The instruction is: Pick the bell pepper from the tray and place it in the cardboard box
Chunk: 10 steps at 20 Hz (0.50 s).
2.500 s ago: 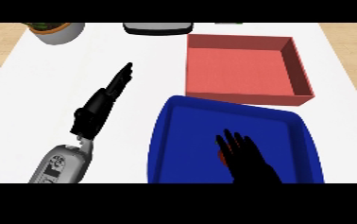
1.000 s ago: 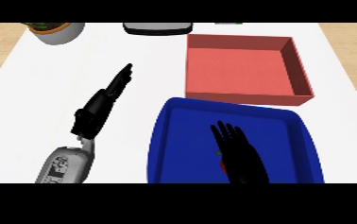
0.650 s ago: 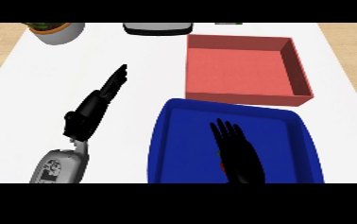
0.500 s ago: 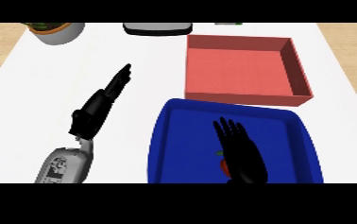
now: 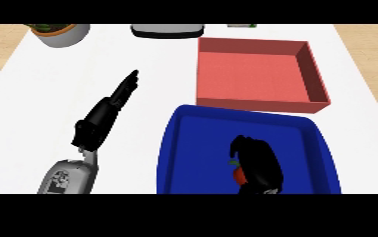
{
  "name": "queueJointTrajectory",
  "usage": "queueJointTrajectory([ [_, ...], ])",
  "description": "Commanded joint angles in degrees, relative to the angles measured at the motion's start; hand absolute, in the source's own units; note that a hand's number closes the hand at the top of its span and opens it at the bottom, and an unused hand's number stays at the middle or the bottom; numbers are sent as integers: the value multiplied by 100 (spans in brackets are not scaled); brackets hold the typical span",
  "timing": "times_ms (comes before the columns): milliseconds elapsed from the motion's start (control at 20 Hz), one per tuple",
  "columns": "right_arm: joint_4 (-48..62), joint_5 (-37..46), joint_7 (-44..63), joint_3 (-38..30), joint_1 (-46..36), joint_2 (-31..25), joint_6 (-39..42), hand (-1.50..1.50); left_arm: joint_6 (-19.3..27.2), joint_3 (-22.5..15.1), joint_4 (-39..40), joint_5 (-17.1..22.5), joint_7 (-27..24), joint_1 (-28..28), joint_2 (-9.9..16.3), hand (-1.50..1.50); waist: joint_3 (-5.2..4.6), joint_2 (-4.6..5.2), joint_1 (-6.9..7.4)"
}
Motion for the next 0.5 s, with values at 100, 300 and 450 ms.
queueJointTrajectory([
  [100,126,466,-347,175,442,-333,-680,150,12,102,297,-100,-284,26,-9,0,64,68,-28],
  [300,314,641,-303,-121,-319,-46,-628,150,-159,127,-51,48,55,-26,15,0,64,67,7],
  [450,91,682,-65,115,-565,476,-197,150,-22,132,121,-33,-181,3,-114,0,63,69,10],
])
